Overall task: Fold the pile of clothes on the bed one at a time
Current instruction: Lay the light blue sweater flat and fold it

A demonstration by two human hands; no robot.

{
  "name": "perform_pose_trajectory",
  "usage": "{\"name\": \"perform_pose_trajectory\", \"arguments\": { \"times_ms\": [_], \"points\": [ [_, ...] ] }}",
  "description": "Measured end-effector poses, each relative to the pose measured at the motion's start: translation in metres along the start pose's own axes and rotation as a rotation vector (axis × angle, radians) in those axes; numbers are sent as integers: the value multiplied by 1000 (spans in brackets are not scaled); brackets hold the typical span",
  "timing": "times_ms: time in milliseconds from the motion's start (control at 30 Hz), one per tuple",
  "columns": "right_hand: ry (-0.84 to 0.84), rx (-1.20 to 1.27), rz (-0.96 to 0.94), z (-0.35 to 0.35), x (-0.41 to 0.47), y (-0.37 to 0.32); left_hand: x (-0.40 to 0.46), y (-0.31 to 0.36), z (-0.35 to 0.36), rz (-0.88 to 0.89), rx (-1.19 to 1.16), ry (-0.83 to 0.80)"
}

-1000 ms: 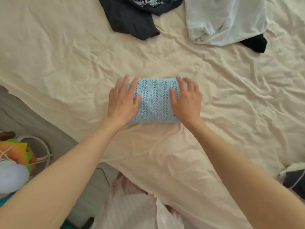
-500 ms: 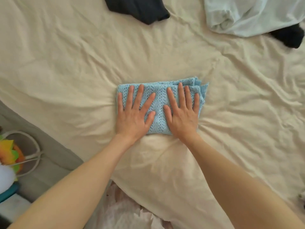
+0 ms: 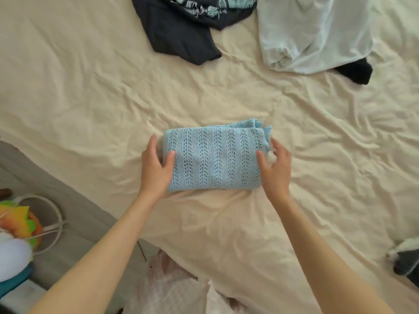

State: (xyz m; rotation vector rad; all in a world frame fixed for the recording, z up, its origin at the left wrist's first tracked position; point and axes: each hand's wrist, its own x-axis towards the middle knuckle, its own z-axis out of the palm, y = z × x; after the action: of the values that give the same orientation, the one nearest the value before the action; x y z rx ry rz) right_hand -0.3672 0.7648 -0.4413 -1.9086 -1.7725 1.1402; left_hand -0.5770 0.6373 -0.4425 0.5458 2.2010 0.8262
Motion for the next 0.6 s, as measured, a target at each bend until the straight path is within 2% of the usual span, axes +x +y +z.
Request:
{"name": "perform_pose_trajectory", "arguments": {
  "times_ms": [67, 133, 300, 500, 600],
  "points": [
    [-90, 270, 377, -5, 8, 3, 3, 3, -1, -198, -169, -47],
    [-237, 450, 532, -7, 16, 6, 8, 2, -1, -206, -191, -86],
    [-391, 538, 619, -9, 32, 7, 17, 4, -7, -203, -237, -237],
    [-604, 463, 678, -23, 48, 5, 12, 8, -12, -239, -323, -259],
    [-658, 436, 693, -28, 53, 4, 10, 10, -16, -253, -376, -263]
  ]
}}
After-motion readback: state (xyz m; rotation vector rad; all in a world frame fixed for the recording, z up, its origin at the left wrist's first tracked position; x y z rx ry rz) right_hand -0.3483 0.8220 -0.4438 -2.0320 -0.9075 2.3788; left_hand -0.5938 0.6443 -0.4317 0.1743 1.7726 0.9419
